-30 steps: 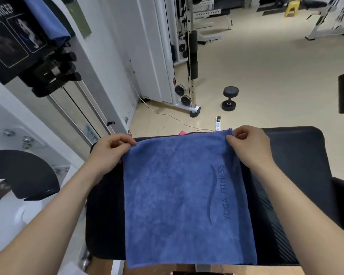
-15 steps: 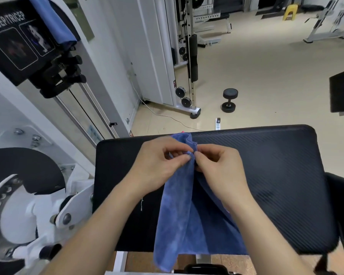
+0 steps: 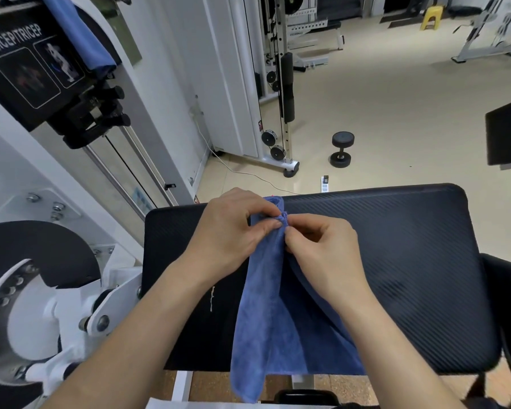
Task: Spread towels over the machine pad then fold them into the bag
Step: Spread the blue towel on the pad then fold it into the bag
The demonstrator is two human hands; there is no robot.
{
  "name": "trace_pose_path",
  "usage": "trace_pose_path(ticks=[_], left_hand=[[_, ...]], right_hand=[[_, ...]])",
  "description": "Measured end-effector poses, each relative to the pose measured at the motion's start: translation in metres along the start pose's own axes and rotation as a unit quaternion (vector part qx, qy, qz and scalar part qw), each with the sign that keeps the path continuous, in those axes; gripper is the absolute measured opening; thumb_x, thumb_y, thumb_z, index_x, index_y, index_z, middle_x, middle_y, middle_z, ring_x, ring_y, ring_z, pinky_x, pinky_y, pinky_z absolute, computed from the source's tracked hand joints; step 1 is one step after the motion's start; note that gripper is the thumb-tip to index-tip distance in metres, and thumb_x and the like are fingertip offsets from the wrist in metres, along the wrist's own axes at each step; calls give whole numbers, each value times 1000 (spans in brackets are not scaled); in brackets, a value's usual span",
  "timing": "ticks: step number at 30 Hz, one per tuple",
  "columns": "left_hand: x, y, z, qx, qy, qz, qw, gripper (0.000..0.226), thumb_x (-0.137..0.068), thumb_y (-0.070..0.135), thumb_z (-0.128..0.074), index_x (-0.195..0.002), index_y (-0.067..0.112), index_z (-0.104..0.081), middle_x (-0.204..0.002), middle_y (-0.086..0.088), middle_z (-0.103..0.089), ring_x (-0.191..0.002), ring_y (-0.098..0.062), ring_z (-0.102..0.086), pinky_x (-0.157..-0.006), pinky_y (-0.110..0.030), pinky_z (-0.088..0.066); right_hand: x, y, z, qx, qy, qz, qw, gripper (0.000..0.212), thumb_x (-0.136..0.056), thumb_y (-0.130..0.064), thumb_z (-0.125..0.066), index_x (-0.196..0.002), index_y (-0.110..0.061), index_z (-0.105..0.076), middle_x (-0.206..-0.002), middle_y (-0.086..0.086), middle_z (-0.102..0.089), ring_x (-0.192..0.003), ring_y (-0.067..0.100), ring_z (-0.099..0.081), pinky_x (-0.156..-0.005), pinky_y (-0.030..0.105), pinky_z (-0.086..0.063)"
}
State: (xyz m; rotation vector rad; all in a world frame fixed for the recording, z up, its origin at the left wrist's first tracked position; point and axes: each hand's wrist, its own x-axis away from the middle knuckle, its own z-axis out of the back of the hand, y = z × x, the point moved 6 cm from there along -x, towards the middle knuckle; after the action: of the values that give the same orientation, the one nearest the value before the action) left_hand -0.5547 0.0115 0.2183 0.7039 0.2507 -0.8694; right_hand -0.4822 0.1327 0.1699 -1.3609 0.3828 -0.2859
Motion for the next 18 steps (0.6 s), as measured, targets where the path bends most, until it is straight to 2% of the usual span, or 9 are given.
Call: trace_pose_path(ticks=[3, 6, 11, 14, 16, 18], left_hand=[[-2, -1, 1, -6, -9, 4, 1000, 17, -78, 20, -74, -95, 22, -75, -84, 15, -67, -84, -8, -60, -78, -36, -52], [-3, -2, -1, 1, -37, 15, 999, 29, -80, 25, -68, -108, 26, -73, -83, 22, -61, -87, -7, -58, -80, -31, -50], [-6, 2, 0, 23, -58, 29, 998, 16, -80, 24, -76, -95, 28, -71, -89, 16, -63, -91, -5, -57, -81, -26, -48], [-4, -2, 2, 64, -103, 76, 990, 31, -75, 25, -80, -96, 28, -58, -91, 16, -64, -94, -4, -60, -81, -17, -46], [-1, -14, -3, 2, -160, 92, 983, 31, -74, 24, -78, -96, 27, -56, -90, 14, -63, -90, -4, -57, -83, -23, -43], [3, -26, -5, -125, -195, 70, 970, 21, -73, 25, -73, -86, 27, -56, -83, 11, -59, -88, -7, -49, -91, -35, -36]], right_hand=[[0, -5, 1, 20, -10, 13, 1000, 13, -86, -18, -67, -88, -24, -78, -79, -5, -75, -78, 11, -70, -76, 34, -57], [-2, -6, 0, 69, -23, 34, 997, 9, -85, -20, -69, -89, -22, -77, -80, -1, -74, -78, 15, -69, -77, 39, -56], [-3, -11, 4, 106, -16, 53, 993, 19, -83, -15, -64, -88, -30, -75, -78, -10, -73, -77, 7, -68, -75, 35, -56], [-2, -17, 10, 56, -2, 64, 996, 23, -78, -7, -62, -83, -26, -72, -77, -7, -71, -74, 11, -66, -71, 31, -55], [-3, -21, 17, 30, 4, 66, 997, 22, -77, -2, -59, -82, -21, -70, -75, -7, -70, -70, 7, -63, -66, 23, -52], [-4, -24, 22, 17, -4, 64, 998, 22, -79, 3, -57, -81, -16, -68, -70, -8, -66, -63, 1, -55, -60, 13, -43]])
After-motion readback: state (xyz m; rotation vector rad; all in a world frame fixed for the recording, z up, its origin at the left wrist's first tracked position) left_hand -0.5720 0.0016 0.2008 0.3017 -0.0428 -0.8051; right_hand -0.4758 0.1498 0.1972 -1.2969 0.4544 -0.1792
